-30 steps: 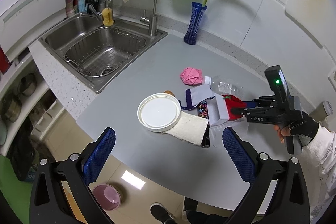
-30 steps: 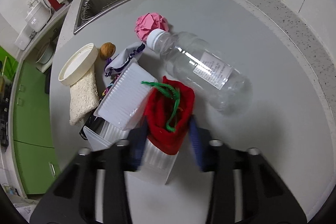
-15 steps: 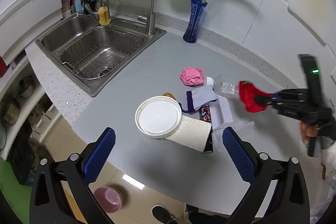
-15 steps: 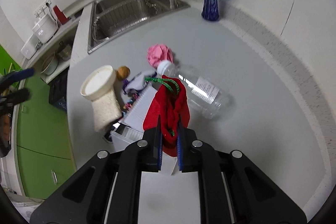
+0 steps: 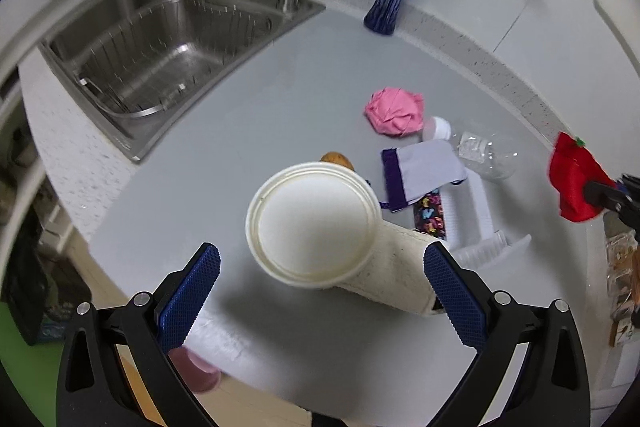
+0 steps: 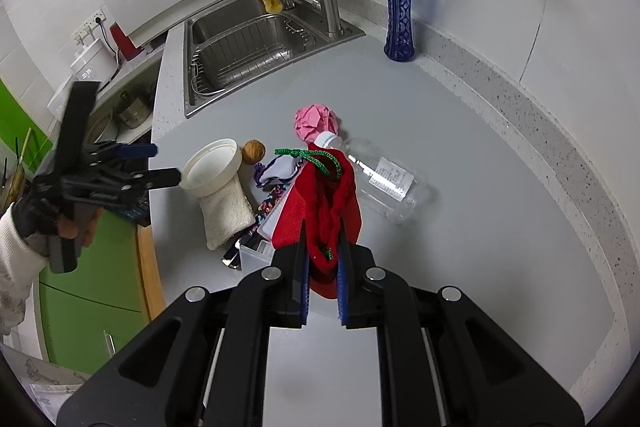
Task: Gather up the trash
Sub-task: 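Grasp the white round lid with the left gripper while the right gripper holds the pouch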
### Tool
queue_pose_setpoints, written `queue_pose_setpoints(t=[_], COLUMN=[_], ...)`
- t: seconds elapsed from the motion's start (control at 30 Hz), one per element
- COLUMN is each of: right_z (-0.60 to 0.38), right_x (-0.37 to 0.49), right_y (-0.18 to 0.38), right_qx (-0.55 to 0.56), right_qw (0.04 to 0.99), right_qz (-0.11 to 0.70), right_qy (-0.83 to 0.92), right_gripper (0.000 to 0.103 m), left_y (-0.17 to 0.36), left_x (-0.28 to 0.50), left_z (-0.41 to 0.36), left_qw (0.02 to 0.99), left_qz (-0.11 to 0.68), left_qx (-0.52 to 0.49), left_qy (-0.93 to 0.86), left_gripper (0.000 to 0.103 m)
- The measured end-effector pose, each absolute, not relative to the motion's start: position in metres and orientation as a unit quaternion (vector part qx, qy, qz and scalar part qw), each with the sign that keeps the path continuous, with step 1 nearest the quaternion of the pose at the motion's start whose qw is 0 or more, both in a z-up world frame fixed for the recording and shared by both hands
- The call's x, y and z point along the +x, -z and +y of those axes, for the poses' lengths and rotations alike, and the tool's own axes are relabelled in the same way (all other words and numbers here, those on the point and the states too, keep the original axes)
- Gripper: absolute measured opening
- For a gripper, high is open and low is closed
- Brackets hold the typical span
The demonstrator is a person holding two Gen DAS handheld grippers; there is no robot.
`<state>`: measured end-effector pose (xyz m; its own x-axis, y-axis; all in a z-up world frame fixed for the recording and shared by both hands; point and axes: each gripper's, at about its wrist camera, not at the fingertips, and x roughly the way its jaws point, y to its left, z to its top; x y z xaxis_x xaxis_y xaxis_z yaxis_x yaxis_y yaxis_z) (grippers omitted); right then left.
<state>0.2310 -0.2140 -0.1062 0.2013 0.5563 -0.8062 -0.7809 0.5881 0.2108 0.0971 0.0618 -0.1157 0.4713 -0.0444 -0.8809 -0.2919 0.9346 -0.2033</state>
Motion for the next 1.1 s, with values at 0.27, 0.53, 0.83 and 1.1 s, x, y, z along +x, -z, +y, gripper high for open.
queue_pose_setpoints(t=[0.27,0.53,0.83,1.1], right_z=[-0.216,-0.212,-0.213,-0.215], right_x=[0.238,0.244,0.248,0.246], right_y=[0.113,0.119,0.121,0.117], right_qx=[-0.122,-0.123,-0.123,-0.122], right_qw=[0.764,0.761,0.762,0.767], right_qz=[0.466,0.472,0.474,0.468], right_qy=[-0.429,-0.427,-0.423,-0.423], right_gripper=[0.01,0.01,0.01,0.01], left_y=[0.148,0.166,0.173,0.154], left_x=[0.119,0.133,0.138,0.128], left_z=[0.071,0.074,0.078,0.077], left_qw=[0.82,0.808,0.803,0.822], left_qz=[0.536,0.55,0.552,0.528], left_qx=[-0.191,-0.202,-0.217,-0.202], left_qy=[-0.067,-0.064,-0.063,-0.071], left_gripper=[0.098,0.098,0.093,0.093])
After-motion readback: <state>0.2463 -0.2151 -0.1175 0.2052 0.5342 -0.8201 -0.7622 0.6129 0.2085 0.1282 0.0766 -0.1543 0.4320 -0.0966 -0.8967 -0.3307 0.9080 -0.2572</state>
